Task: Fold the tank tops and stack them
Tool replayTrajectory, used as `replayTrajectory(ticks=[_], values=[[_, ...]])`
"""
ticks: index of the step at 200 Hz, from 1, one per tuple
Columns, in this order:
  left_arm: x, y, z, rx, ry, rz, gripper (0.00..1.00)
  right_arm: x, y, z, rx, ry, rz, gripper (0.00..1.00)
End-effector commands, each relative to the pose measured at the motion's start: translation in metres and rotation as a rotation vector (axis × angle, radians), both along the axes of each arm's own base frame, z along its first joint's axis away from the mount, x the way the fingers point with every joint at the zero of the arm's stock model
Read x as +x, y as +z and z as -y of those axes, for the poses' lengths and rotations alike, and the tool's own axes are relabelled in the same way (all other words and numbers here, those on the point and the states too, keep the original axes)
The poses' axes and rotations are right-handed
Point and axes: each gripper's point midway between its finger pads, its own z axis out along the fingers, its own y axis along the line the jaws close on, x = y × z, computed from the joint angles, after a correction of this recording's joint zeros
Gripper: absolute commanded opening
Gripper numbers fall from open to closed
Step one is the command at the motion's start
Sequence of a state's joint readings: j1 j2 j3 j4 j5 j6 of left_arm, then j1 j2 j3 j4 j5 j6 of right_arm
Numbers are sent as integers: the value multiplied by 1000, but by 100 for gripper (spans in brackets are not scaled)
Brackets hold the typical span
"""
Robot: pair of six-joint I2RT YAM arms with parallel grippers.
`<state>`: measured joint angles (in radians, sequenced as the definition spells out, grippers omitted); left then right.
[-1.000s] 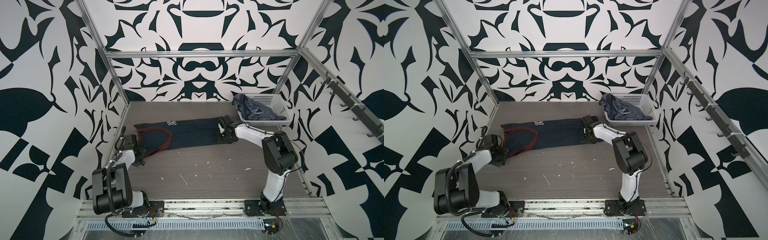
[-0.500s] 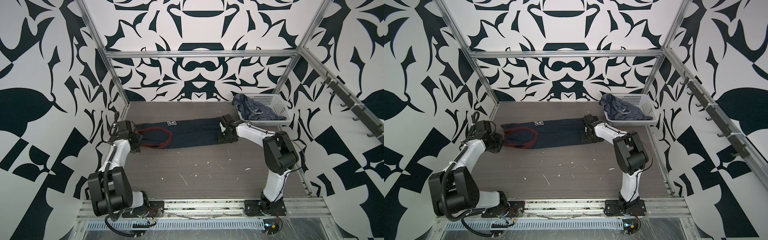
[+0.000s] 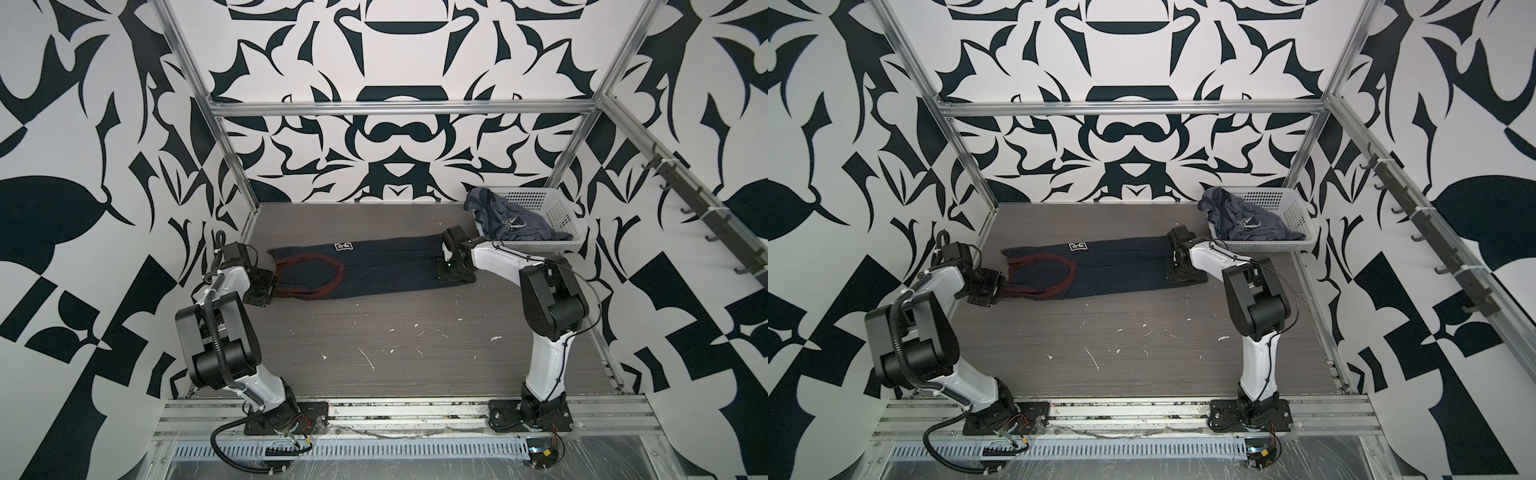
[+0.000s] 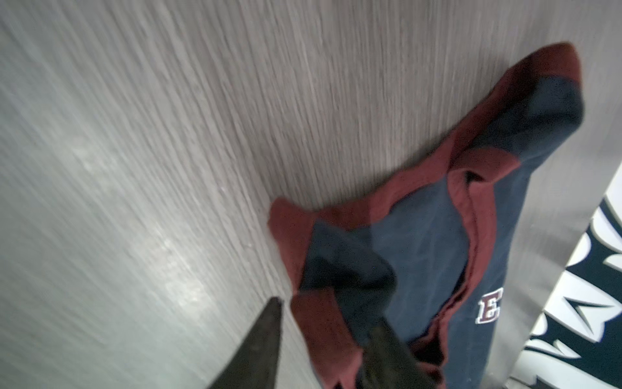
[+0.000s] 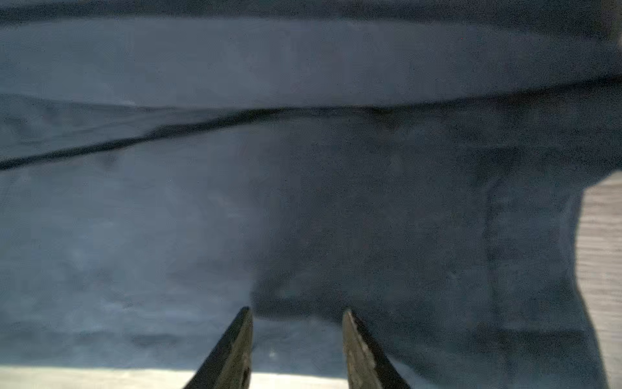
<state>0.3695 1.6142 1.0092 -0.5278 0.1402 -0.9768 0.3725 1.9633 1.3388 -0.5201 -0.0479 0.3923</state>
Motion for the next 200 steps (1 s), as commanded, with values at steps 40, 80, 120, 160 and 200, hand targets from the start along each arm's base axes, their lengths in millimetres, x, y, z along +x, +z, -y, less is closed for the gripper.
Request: replayTrajectory(ticks=[40,80,120,160,200], values=[[-18,48,-18,256,-71,-24,77,5,22,-2,39,-7,45,48],[-30,74,59,431,-303,-35,81,2,19,-1,39,-5,36,48],[-28,30,113,298,-415,-52,77,1,17,-2,46,-4,32,48],[2,8,135,216,-483,-3,78,-1,16,-1,43,-3,34,48],[9,-10,132,207,-466,-48,78,-4,13,0,36,-5,27,48]])
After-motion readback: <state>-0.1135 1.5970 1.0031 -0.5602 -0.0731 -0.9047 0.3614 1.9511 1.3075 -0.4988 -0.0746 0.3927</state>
